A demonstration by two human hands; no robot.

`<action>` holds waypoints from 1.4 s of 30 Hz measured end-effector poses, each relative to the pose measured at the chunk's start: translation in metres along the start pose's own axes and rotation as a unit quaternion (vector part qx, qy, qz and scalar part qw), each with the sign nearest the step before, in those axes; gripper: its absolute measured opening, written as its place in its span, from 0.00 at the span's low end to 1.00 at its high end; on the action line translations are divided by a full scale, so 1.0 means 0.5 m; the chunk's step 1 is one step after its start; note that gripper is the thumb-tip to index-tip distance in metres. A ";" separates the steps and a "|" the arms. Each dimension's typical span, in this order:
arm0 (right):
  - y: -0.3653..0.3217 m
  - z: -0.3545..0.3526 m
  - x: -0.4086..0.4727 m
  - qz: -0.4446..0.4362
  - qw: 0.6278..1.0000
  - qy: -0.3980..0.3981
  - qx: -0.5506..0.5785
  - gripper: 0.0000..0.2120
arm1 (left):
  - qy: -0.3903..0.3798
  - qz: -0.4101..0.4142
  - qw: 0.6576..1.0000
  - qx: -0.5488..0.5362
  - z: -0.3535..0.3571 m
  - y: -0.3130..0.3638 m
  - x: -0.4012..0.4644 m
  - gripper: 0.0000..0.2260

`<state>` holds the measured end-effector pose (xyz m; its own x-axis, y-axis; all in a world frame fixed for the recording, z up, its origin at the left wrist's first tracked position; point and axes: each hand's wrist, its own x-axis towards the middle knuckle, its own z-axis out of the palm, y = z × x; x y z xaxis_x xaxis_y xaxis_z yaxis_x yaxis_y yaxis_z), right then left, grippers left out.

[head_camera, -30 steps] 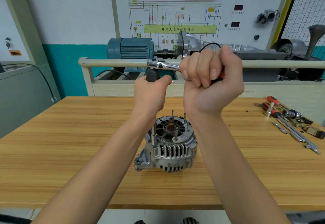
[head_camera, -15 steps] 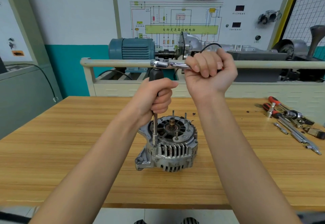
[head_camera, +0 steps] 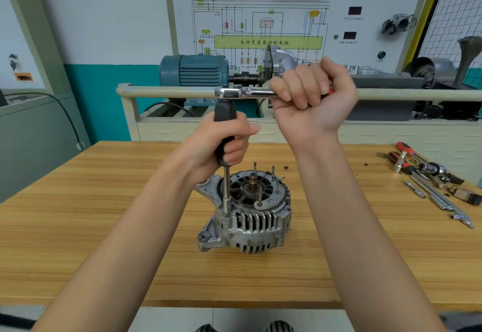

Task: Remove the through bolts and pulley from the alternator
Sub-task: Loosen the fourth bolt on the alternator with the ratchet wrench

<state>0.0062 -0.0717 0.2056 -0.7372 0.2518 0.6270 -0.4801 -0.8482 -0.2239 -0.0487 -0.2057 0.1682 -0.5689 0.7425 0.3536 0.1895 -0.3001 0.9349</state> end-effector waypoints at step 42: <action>0.060 0.041 -0.059 -0.195 0.971 -0.067 -0.122 0.22 | 0.246 0.017 0.969 0.020 0.048 -0.012 0.016 0.19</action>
<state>0.0235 -0.1142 0.1958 -0.4165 0.4548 0.7872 -0.8202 -0.5615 -0.1095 -0.0351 -0.1837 0.1659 -0.8725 0.3540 0.3368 0.2408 -0.2881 0.9268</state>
